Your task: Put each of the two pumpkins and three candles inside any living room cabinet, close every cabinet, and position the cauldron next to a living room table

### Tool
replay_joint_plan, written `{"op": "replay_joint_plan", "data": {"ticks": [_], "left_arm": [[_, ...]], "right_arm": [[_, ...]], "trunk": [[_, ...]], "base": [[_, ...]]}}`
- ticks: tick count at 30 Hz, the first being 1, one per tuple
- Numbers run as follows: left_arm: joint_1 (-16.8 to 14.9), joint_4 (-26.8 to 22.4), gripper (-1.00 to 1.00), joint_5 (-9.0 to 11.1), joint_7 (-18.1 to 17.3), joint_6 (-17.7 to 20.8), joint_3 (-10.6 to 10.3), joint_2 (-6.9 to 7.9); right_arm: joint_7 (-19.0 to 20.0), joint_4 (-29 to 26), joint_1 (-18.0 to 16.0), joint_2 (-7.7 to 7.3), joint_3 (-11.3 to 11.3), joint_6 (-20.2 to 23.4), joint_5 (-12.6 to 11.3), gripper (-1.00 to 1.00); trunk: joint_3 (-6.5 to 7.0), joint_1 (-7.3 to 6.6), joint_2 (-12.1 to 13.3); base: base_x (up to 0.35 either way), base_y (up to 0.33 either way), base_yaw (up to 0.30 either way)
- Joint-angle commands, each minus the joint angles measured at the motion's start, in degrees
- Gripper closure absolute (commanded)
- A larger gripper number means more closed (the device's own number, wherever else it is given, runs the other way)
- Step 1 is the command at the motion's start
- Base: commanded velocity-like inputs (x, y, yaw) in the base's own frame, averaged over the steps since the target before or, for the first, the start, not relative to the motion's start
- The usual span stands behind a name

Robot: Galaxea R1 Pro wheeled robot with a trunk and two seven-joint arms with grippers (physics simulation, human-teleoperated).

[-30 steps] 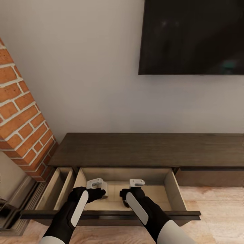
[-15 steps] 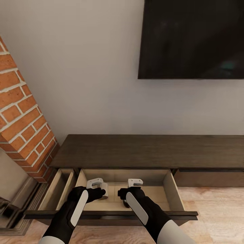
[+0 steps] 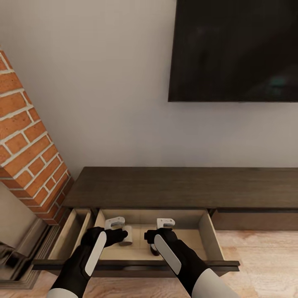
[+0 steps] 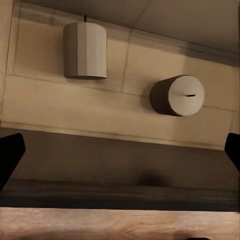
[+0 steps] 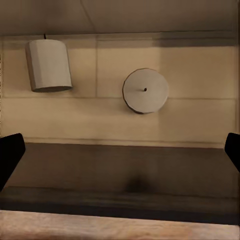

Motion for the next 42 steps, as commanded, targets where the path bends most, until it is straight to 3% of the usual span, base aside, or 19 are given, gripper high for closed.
{"op": "replay_joint_plan", "data": {"ticks": [1,10,42], "left_arm": [[0.00,-0.09,-1.00,-0.01,0.00,0.09,0.01,0.02],[0.00,-0.62,-1.00,-0.04,0.00,0.38,0.18,0.85],[0.00,-0.94,-1.00,0.06,0.00,1.03,0.20,0.76]], "right_arm": [[0.03,0.04,0.00,0.00,-0.06,-0.04,-0.04,-1.00],[0.20,0.08,0.00,0.00,-0.27,-0.10,-0.25,-1.00],[0.32,0.03,0.00,0.00,-0.28,-0.12,-0.45,-1.00]], "trunk": [[0.18,-0.23,0.42],[1.80,-2.20,4.03],[7.51,-9.23,16.86]], "base": [[0.000,0.000,0.000],[0.000,0.000,0.000],[-0.032,0.000,0.000]]}}
